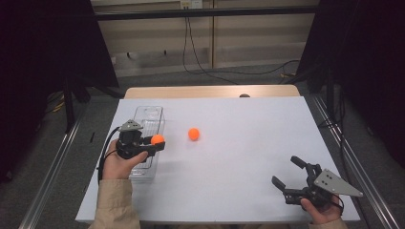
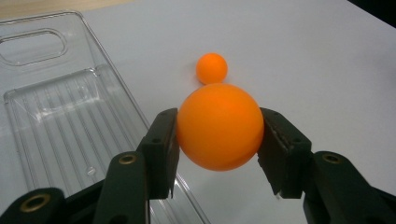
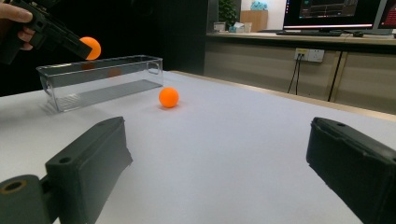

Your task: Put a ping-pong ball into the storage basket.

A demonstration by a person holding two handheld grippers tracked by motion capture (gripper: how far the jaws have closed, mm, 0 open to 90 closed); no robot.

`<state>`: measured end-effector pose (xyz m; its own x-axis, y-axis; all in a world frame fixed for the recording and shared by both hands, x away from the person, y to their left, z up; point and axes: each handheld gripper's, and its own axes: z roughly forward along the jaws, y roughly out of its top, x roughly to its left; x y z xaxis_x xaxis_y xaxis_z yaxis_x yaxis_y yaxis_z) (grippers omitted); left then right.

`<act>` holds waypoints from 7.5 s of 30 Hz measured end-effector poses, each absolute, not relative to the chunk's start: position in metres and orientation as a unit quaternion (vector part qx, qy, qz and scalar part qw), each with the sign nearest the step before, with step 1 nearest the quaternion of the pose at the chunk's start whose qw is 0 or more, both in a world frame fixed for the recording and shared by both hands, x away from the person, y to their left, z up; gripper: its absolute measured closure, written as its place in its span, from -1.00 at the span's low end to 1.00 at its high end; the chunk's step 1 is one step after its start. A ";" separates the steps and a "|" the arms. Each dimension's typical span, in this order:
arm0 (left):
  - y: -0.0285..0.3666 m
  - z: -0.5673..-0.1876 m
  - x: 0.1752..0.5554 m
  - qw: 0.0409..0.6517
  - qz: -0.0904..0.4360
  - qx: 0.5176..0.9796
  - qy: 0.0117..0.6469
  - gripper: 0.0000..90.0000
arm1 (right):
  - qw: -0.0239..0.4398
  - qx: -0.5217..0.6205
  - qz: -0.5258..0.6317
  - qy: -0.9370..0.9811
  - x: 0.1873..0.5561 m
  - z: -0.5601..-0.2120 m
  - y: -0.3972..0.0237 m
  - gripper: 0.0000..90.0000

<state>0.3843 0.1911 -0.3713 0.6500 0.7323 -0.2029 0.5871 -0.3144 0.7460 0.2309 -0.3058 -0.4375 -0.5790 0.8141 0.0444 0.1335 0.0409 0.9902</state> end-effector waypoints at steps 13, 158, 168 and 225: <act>0.197 -0.373 0.385 0.416 0.094 0.804 0.414 0.13 | 0.287 0.358 0.593 0.661 0.231 -0.438 -0.306 -0.89; 0.190 -0.378 0.388 0.409 0.115 0.792 0.439 -0.65 | 0.284 0.356 0.595 0.662 0.231 -0.438 -0.305 -0.89; 0.182 -0.378 0.387 0.414 0.111 0.794 0.432 -0.69 | 0.284 0.356 0.595 0.662 0.231 -0.438 -0.304 -0.89; 0.133 -0.383 0.389 0.412 0.113 0.807 0.407 -0.76 | 0.282 0.356 0.593 0.665 0.233 -0.439 -0.304 -0.89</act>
